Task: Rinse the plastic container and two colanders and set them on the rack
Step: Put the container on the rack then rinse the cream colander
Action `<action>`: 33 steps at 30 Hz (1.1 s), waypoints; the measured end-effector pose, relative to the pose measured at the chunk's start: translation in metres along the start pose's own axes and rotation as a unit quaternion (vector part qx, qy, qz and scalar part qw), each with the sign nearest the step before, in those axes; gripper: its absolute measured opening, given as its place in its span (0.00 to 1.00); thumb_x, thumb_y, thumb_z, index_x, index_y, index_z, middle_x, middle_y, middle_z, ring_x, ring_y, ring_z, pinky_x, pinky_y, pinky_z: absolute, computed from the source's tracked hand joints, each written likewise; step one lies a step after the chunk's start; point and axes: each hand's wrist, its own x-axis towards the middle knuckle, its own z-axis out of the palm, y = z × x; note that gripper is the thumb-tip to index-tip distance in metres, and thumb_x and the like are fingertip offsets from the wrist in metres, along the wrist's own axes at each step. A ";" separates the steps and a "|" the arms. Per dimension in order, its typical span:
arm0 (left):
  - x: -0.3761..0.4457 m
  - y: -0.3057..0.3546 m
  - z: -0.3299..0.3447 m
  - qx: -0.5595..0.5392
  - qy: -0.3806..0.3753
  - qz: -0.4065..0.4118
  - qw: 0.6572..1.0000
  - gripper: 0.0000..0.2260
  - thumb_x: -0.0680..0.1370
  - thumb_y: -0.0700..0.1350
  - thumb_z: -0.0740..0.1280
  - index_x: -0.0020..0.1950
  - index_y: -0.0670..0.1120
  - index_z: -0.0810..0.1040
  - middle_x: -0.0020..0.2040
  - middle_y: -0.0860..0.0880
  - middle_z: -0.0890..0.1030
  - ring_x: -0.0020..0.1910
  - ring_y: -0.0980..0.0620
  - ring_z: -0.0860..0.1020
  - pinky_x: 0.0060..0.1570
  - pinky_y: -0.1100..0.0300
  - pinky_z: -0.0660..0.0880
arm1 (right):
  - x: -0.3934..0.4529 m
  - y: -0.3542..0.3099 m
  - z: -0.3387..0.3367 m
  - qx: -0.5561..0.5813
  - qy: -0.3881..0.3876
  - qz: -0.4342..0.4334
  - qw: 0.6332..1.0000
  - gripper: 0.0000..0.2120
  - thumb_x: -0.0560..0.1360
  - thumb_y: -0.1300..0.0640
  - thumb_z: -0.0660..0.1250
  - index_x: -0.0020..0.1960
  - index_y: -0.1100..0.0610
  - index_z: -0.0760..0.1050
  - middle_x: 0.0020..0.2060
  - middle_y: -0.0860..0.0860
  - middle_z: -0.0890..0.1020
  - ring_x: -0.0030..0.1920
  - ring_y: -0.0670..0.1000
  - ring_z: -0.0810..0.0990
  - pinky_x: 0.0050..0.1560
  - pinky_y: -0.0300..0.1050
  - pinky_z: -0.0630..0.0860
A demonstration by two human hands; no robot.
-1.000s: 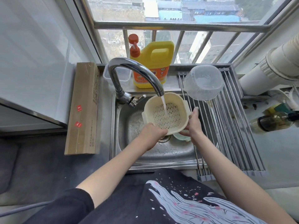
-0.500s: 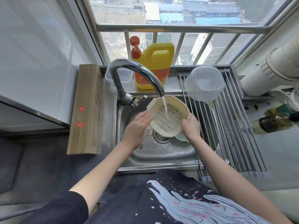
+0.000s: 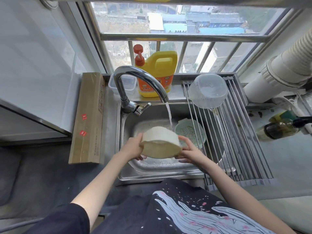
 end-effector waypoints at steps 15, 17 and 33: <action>-0.040 0.004 0.021 -0.034 0.199 0.221 0.954 0.36 0.74 0.27 0.56 0.74 0.60 0.61 0.75 0.51 0.62 0.71 0.54 0.65 0.64 0.59 0.65 | -0.027 0.008 0.018 0.237 0.043 -0.024 0.970 0.41 0.66 0.51 0.75 0.72 0.56 0.58 0.65 0.57 0.73 0.55 0.49 0.78 0.57 0.49 0.77; -0.043 0.007 0.022 -0.269 0.116 0.114 0.949 0.24 0.80 0.34 0.57 0.72 0.56 0.66 0.70 0.46 0.71 0.60 0.51 0.76 0.59 0.57 0.74 | -0.030 0.008 0.026 0.249 0.091 -0.036 0.963 0.41 0.65 0.52 0.76 0.71 0.54 0.57 0.64 0.60 0.73 0.54 0.52 0.80 0.58 0.52 0.77; -0.055 0.078 0.068 -0.357 0.067 0.004 0.932 0.21 0.73 0.42 0.72 0.62 0.45 0.66 0.53 0.47 0.78 0.48 0.51 0.80 0.50 0.55 0.79 | -0.054 0.020 -0.052 -0.058 0.137 -0.108 0.983 0.45 0.66 0.47 0.77 0.72 0.52 0.52 0.60 0.49 0.75 0.56 0.48 0.78 0.44 0.33 0.77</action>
